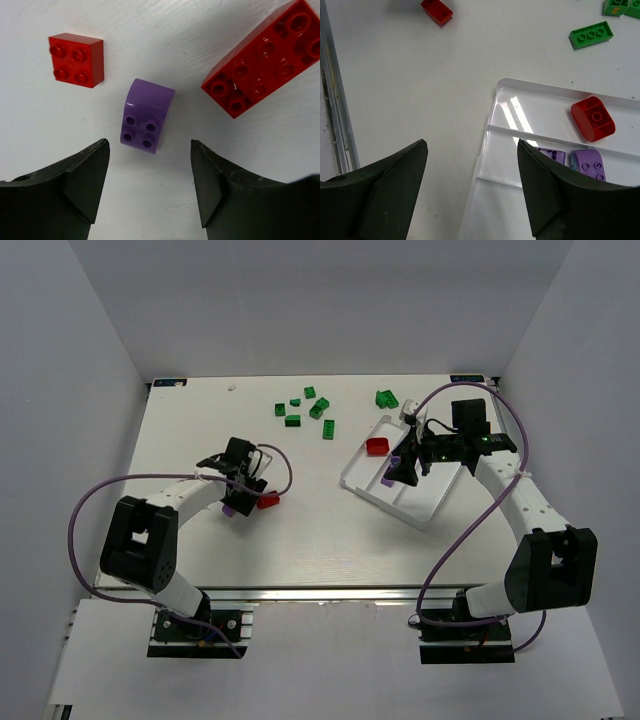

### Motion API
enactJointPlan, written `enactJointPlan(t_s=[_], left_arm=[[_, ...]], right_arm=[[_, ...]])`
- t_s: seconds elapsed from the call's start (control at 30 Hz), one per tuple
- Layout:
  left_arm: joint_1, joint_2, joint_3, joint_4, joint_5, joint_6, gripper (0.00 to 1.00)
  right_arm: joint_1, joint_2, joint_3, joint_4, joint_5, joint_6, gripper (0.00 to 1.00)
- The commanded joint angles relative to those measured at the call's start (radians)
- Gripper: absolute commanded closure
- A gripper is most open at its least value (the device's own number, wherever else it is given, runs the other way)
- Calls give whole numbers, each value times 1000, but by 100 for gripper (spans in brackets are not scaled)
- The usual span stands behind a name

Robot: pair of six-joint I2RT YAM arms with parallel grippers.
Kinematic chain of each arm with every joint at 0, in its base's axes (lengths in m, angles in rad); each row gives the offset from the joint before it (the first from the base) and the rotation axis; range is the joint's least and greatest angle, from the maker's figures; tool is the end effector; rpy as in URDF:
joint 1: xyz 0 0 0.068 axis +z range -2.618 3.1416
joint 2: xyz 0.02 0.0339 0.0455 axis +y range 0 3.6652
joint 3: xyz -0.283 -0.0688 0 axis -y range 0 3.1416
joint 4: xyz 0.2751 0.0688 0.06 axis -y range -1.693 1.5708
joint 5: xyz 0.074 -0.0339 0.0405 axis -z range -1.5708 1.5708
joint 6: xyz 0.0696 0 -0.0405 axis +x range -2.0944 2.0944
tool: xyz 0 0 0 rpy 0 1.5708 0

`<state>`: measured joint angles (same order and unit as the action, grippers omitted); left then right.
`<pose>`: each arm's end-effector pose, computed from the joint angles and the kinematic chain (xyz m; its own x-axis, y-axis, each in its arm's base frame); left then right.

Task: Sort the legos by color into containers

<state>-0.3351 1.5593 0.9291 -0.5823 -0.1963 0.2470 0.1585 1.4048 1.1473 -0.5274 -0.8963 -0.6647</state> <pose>0.3107 -0.0938 0.1496 -0.7945 0.5306 -0.2954 0.4664 0.8446 0.2629 0.3248 0.1070 0.2976 -0.1520 -0.4144 -0.8973 -0.9375 0.3479 -0.0019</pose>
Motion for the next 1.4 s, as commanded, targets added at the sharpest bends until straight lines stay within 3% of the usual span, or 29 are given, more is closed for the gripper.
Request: enactJointPlan(t_s=[0.0, 0.2, 0.53, 0.67, 0.83, 0.93, 1.0, 1.07, 1.2, 1.37], left_arm=[[13, 7, -19, 32, 50, 32, 25], [48, 47, -15, 58, 67, 47, 32], [94, 84, -4, 79, 107, 28, 59], [94, 29, -10, 84, 130, -1, 77], [90, -119, 25, 78, 277, -121, 88], [71, -254, 21, 181, 454, -236, 89], [35, -324, -19, 342, 573, -380, 91], [-11, -341, -51, 467, 621, -469, 91], [-197, -215, -32, 706, 604, -604, 92], [-306, 20, 111, 815, 595, -649, 93]], right_arm=[[3, -32, -6, 0, -7, -4, 23], [3, -32, -3, 0, -7, -6, 23], [3, -49, -17, 0, -6, -9, 23], [3, -50, -20, -2, -6, -10, 23], [4, -53, -8, 7, 5, 2, 26], [4, -67, -6, 52, 45, 54, 40], [3, -81, -11, 79, 89, 108, 76], [-5, -96, -29, 142, 126, 190, 100], [-36, -118, -58, 245, 267, 313, 100], [-71, -164, -84, 328, 330, 364, 100]])
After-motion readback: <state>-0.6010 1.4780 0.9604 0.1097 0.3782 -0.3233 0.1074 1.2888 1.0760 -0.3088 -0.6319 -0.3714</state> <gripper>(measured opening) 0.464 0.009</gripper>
